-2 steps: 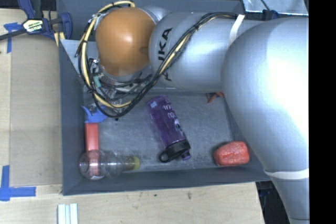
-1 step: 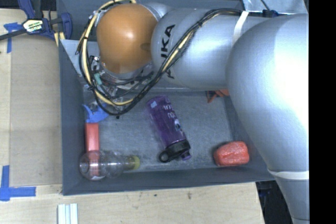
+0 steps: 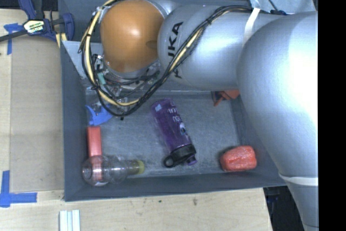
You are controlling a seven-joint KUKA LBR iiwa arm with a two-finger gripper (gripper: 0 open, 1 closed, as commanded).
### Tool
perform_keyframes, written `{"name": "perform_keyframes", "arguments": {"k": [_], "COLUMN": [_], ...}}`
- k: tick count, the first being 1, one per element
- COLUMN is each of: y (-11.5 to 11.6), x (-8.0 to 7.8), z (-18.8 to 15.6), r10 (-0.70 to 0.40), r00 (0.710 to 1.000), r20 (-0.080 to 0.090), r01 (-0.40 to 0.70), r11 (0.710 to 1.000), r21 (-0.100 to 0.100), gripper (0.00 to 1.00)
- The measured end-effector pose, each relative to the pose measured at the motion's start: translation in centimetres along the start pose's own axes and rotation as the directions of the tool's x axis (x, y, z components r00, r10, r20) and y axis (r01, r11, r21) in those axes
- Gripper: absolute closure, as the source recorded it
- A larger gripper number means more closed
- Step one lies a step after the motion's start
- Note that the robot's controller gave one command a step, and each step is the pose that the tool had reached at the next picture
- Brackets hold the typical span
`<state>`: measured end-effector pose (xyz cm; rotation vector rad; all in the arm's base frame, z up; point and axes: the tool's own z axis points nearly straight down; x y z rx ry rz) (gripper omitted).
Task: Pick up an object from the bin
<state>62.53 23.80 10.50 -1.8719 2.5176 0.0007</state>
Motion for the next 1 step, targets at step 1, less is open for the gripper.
{"name": "perform_keyframes", "arguments": {"k": [1], "y": [0.10], "x": [0.05], "z": [-1.29], "r10": [0.001], "r00": [1.000], "r20": [-0.003], "r01": [-0.001], "r11": [1.000], "r21": [-0.004], "gripper": [1.00]}}
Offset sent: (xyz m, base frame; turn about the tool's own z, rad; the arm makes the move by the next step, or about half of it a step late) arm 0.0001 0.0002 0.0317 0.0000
